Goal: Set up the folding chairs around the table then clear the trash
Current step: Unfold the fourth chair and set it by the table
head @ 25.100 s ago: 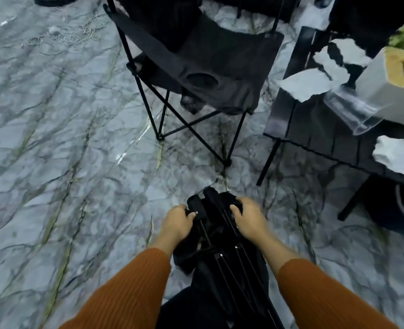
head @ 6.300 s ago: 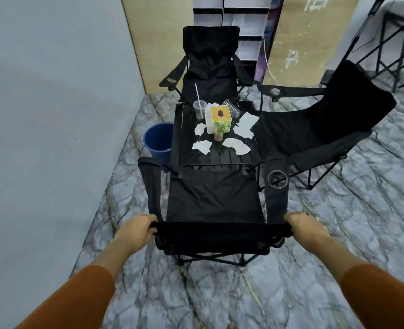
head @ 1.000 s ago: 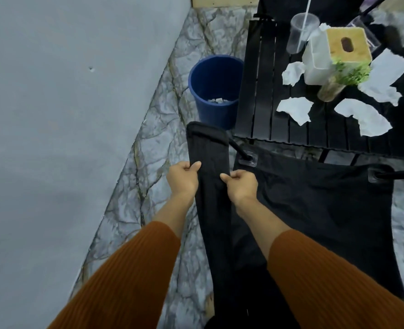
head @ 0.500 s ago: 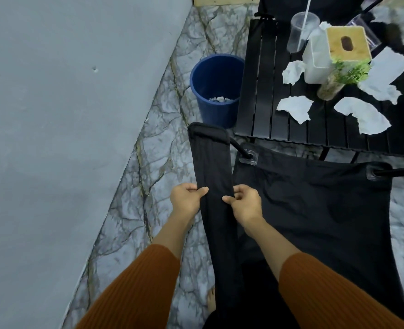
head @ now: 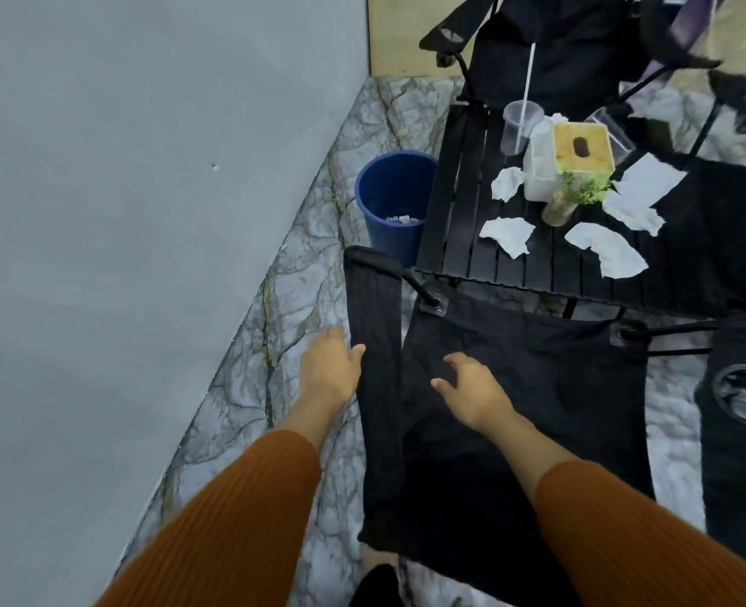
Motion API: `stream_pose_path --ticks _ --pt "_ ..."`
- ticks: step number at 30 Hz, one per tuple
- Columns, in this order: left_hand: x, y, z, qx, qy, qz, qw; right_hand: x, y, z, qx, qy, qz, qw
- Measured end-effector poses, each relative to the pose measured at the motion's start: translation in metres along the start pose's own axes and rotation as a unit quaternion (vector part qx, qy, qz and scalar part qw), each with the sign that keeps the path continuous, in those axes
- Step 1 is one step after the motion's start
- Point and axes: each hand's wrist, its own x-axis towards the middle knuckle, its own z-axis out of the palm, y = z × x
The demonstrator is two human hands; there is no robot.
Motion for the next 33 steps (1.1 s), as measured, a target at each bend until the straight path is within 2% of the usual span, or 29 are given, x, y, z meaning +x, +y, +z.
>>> stream_pose_path --ticks 3,5,9,20,27,33 --pt "-0.029 0.027 -0.025 0.124 -0.010 0.085 0.989 -0.032 -0.013 -0.029 -0.083 0.017 -0.047 0.995" --pt "-0.049 0.043 -0.043 0.169 -0.026 0.104 0.980 -0.054 -0.022 -0.045 -0.113 0.026 -0.069 0.991" --pt "-0.092 0.059 -0.074 0.165 -0.047 0.099 0.980 -0.097 -0.040 -0.071 -0.126 0.030 -0.093 0.987" --pt "-0.169 0.057 -0.139 0.179 -0.029 0.059 0.982 -0.173 -0.073 -0.093 -0.112 0.051 -0.145 0.982" --pt "-0.150 0.038 -0.173 0.199 -0.039 0.047 0.978 -0.164 -0.111 -0.089 -0.167 0.052 -0.151 0.973" --pt "-0.082 0.020 -0.224 0.192 -0.056 0.059 0.978 -0.126 -0.163 -0.085 -0.146 0.066 -0.119 0.980"
